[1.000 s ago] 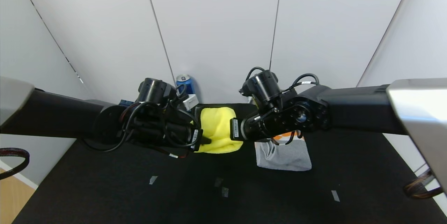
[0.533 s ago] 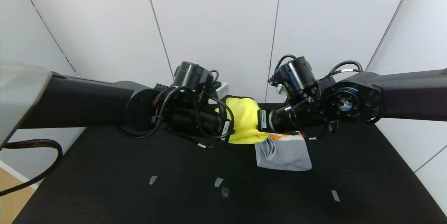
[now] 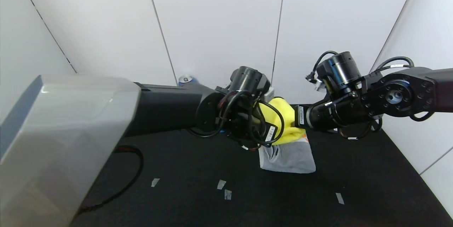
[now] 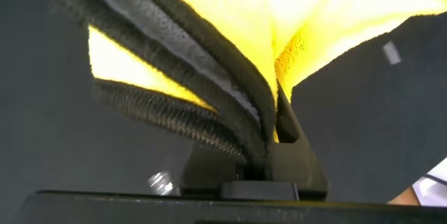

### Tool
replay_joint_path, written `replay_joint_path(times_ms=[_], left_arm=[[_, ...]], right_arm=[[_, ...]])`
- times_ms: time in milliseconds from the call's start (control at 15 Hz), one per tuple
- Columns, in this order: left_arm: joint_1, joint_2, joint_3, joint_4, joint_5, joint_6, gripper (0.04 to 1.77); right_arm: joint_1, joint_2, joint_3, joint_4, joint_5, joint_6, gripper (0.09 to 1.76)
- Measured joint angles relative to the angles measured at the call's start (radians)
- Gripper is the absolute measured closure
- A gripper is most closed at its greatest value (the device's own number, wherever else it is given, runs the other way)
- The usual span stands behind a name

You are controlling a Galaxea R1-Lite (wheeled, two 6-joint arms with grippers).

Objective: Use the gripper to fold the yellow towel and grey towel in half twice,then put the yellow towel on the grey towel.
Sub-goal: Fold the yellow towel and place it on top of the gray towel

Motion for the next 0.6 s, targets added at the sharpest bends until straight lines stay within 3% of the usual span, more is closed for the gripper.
replay_joint_path(times_ms=[200, 600], left_arm=[[-0.029, 0.084, -0.112, 0.027, 0.015, 0.001, 1.61], [-0.051, 0.185, -0.14, -0.024, 0.018, 0.009, 1.61]], right_arm=[[-0.041, -0.017, 0.041, -0.012, -0.001, -0.012, 1.71], [-0.08, 0.004, 0.145, -0.145, -0.001, -0.016, 1.71]])
